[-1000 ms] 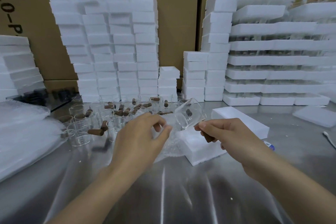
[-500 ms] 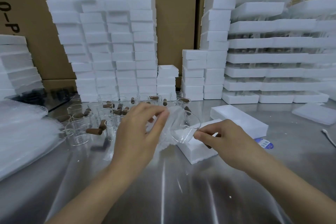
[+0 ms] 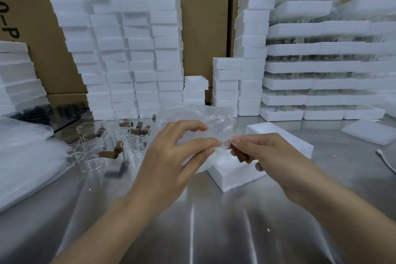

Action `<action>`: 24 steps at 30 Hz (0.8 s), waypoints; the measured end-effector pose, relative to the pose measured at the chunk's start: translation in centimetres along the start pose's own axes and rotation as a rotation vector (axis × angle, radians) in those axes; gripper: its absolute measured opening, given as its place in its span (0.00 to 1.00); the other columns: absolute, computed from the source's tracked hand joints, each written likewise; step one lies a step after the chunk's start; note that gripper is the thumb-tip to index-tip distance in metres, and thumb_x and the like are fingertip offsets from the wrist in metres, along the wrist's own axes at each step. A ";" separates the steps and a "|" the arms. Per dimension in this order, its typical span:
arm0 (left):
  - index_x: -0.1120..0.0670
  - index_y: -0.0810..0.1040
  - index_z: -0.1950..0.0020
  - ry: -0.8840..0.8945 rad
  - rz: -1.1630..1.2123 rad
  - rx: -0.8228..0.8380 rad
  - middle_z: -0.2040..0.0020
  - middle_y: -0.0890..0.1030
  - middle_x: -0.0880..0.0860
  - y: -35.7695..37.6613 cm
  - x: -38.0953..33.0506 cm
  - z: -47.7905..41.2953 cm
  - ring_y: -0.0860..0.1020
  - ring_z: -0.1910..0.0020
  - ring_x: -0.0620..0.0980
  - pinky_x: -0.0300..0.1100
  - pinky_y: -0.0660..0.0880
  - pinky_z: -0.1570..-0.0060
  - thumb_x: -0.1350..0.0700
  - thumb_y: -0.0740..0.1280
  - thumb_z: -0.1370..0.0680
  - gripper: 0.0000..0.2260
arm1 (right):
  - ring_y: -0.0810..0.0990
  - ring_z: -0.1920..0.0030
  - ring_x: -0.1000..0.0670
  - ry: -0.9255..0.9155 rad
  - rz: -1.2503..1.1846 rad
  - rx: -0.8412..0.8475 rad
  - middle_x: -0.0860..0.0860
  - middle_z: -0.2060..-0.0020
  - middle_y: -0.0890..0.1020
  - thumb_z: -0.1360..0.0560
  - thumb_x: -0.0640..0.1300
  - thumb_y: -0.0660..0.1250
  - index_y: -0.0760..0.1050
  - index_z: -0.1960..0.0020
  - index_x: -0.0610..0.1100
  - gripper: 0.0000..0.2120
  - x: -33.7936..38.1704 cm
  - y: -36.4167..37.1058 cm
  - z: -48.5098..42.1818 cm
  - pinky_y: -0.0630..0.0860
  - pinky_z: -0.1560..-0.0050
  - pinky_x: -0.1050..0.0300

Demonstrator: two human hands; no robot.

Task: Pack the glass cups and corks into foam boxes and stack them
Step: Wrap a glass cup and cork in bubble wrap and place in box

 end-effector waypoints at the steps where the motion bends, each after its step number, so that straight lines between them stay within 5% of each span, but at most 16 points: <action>1: 0.43 0.86 0.37 -0.002 0.025 0.002 0.34 0.78 0.45 0.2 -0.2 0.1 0.76 0.33 0.47 0.43 0.73 0.36 0.47 0.63 0.13 0.12 | 0.75 0.66 0.61 -0.012 0.017 0.024 0.55 0.66 0.83 0.19 0.53 0.70 0.87 0.61 0.49 0.16 0.0 0.4 0.0 0.69 0.66 0.75; 5: 0.43 0.87 0.37 -0.002 0.086 -0.025 0.33 0.77 0.44 0.4 -1.1 0.3 0.76 0.32 0.48 0.44 0.73 0.35 0.49 0.67 0.14 0.10 | 0.75 0.63 0.56 -0.045 0.085 0.102 0.52 0.65 0.81 0.20 0.55 0.71 0.87 0.56 0.43 0.16 0.1 1.9 0.4 0.69 0.62 0.67; 9: 0.44 0.88 0.39 0.062 0.114 -0.016 0.34 0.79 0.46 0.2 -2.7 0.0 0.78 0.32 0.49 0.52 0.74 0.36 0.50 0.68 0.14 0.10 | 0.69 0.65 0.52 -0.076 0.154 0.068 0.48 0.67 0.81 0.21 0.54 0.72 0.83 0.62 0.45 0.16 0.1 1.2 0.3 0.63 0.63 0.59; 12: 0.43 0.87 0.39 0.093 0.096 -0.044 0.33 0.79 0.46 -0.8 -3.8 -0.4 0.75 0.30 0.46 0.51 0.70 0.31 0.47 0.68 0.16 0.10 | 0.75 0.67 0.60 -0.035 0.074 0.026 0.53 0.65 0.86 0.23 0.51 0.75 0.87 0.60 0.47 0.10 -0.1 0.7 0.1 0.67 0.58 0.56; 16: 0.36 0.76 0.31 -0.218 0.073 -0.282 0.27 0.72 0.38 -5.3 0.0 -1.2 0.67 0.23 0.41 0.52 0.62 0.25 0.41 0.68 0.18 0.15 | 0.76 0.69 0.66 -0.044 0.025 0.044 0.60 0.63 0.86 0.25 0.58 0.75 0.88 0.58 0.59 0.07 -0.1 0.6 -0.1 0.70 0.59 0.63; 18: 0.30 0.70 0.27 -0.493 0.293 -0.195 0.25 0.72 0.35 -5.7 4.0 -1.4 0.70 0.24 0.38 0.46 0.67 0.30 0.34 0.73 0.25 0.27 | 0.77 0.65 0.66 -0.086 0.017 0.091 0.58 0.59 0.87 0.26 0.66 0.73 0.89 0.50 0.55 0.16 0.5 0.8 0.0 0.70 0.59 0.66; 20: 0.25 0.70 0.28 -0.726 0.572 0.053 0.29 0.77 0.34 -3.3 6.3 -0.7 0.75 0.29 0.38 0.46 0.71 0.35 0.27 0.76 0.34 0.35 | 0.77 0.60 0.63 -0.123 0.082 0.140 0.54 0.59 0.85 0.25 0.68 0.71 0.86 0.48 0.44 0.27 1.0 1.2 0.3 0.67 0.54 0.59; 22: 0.26 0.76 0.31 -0.777 0.666 0.257 0.32 0.81 0.36 -1.0 6.6 0.1 0.79 0.31 0.40 0.53 0.73 0.30 0.28 0.78 0.38 0.35 | 0.77 0.58 0.60 -0.156 0.139 0.192 0.51 0.59 0.83 0.21 0.63 0.70 0.84 0.52 0.43 0.22 1.2 1.6 0.6 0.66 0.51 0.55; 24: 0.31 0.81 0.34 -0.800 0.732 0.268 0.31 0.82 0.40 0.1 6.7 0.7 0.78 0.29 0.45 0.58 0.72 0.26 0.32 0.81 0.37 0.32 | 0.75 0.60 0.58 -0.215 0.202 0.223 0.50 0.60 0.82 0.21 0.64 0.70 0.83 0.56 0.44 0.22 1.7 2.1 0.8 0.65 0.55 0.62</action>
Point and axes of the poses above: each hand's wrist, its own z-axis away from the middle knuckle, its own y-axis out of the palm, x = y × z, the point moved 9 cm from there along -z, towards the middle knuckle
